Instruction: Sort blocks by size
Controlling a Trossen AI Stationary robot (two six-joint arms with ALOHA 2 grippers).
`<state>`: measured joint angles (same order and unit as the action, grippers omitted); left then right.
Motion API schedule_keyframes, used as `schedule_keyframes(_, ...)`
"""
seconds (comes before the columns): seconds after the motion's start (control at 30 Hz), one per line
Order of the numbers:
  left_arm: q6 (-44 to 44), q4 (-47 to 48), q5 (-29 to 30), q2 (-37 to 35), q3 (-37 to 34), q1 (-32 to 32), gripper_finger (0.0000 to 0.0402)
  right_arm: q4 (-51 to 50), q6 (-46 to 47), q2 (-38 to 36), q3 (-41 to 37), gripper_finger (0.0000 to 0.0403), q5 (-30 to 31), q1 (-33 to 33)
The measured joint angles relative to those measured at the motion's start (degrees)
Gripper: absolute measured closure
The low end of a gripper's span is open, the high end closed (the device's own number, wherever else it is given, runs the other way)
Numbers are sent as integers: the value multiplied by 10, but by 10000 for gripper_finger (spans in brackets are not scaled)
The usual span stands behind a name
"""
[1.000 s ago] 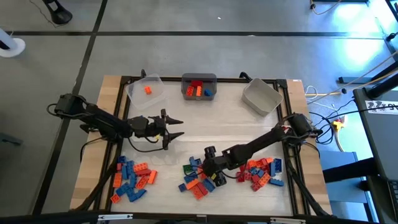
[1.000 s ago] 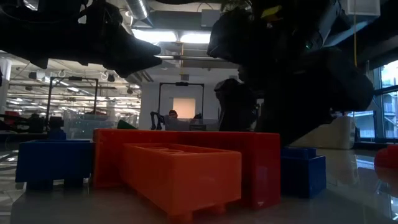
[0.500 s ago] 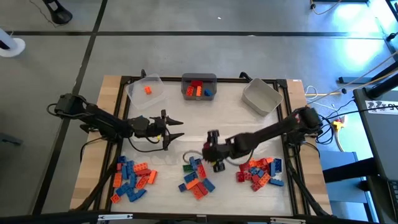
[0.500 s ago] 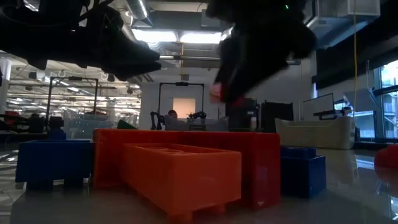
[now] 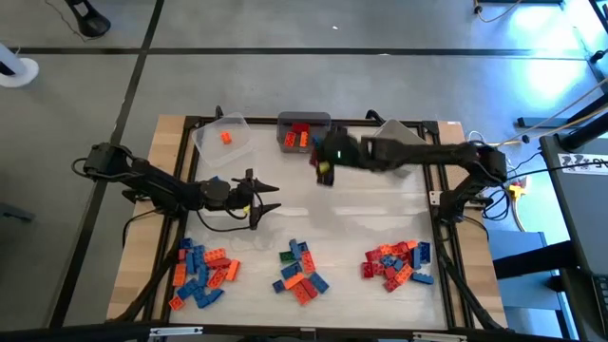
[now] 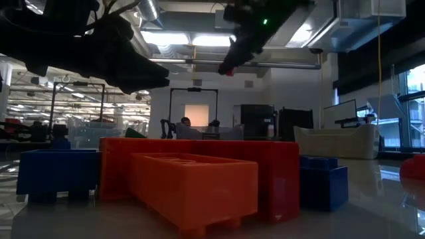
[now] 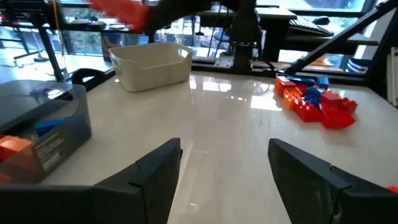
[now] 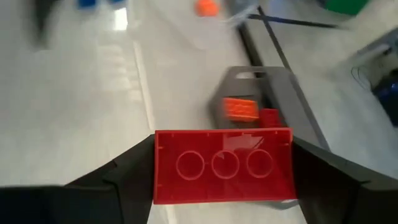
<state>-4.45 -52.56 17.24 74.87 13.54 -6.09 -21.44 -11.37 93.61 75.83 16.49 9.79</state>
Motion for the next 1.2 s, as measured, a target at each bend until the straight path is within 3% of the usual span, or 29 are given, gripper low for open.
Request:
schedule_keyframes(0.27, 1, -3, 1, 0, 0, 0, 173, 136, -7, 54, 0, 95, -119, 136)
schedule_keyframes(0.43, 3, -2, 1, 0, 0, 2, 173, 188, -6, 95, 0, 93, -142, 176)
schedule_keyframes(1.2, 4, -1, 1, 0, 0, 2, 173, 214, 1, 125, 0, 91, -144, 195)
